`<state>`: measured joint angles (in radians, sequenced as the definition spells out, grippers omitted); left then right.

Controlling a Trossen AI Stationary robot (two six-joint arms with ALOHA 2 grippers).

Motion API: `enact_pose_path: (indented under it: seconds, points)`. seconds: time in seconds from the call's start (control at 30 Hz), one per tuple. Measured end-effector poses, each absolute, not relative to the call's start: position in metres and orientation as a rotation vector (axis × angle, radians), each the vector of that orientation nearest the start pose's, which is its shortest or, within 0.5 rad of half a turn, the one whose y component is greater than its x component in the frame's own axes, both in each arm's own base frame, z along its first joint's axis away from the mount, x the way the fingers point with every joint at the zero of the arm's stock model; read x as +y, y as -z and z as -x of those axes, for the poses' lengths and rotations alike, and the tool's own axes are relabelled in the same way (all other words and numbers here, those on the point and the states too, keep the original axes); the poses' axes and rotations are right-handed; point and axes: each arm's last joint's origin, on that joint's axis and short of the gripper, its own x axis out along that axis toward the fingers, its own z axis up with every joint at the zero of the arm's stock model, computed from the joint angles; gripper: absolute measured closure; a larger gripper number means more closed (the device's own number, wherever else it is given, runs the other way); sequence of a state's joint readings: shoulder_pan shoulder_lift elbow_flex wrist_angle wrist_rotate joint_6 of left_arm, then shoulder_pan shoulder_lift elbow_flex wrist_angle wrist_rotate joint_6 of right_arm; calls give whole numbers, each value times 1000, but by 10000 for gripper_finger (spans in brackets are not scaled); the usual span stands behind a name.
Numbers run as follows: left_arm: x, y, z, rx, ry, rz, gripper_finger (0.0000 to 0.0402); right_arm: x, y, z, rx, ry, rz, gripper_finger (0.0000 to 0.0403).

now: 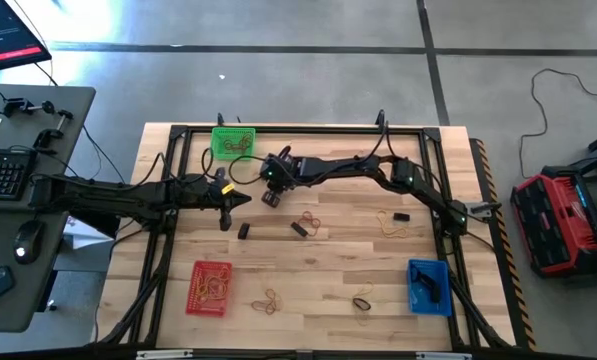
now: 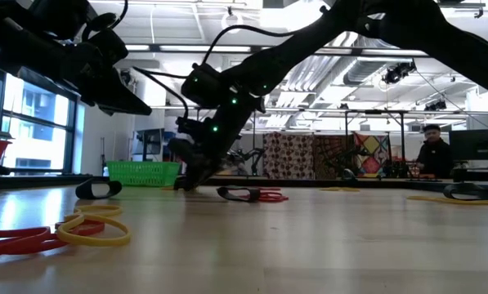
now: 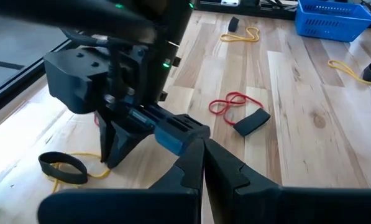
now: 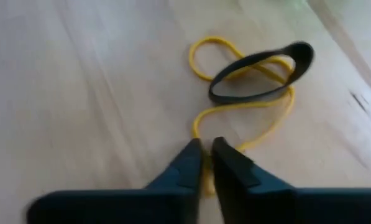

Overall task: Sort rubber bands into baskets
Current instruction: Put the yellow rubber band into the red bin

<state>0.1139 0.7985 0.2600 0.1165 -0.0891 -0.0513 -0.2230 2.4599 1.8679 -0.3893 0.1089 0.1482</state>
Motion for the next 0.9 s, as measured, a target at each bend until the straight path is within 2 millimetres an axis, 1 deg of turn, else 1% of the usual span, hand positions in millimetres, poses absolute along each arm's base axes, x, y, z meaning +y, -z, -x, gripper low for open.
enact_pose_path:
  seconds: [0.07,0.17,0.27,0.43,0.7,0.9]
  points:
    - [21,-179,-164,418,-211,56,399,-115,-104,-503,956,381,-158,394]
    - [21,-179,-164,418,-211,56,399,-112,-106,-503,952,383,-142,389]
    - [21,-179,-164,418,-211,55,399,-112,-111,-503,946,376,-123,400]
    - [21,-179,-164,418,-213,55,399,-108,-121,-503,932,367,-95,402]
    - [21,-179,-164,418,-216,55,399,-108,-137,-501,910,383,-64,403]
    - [21,-179,-164,418,-215,55,399,-108,-138,-501,908,381,-56,403]
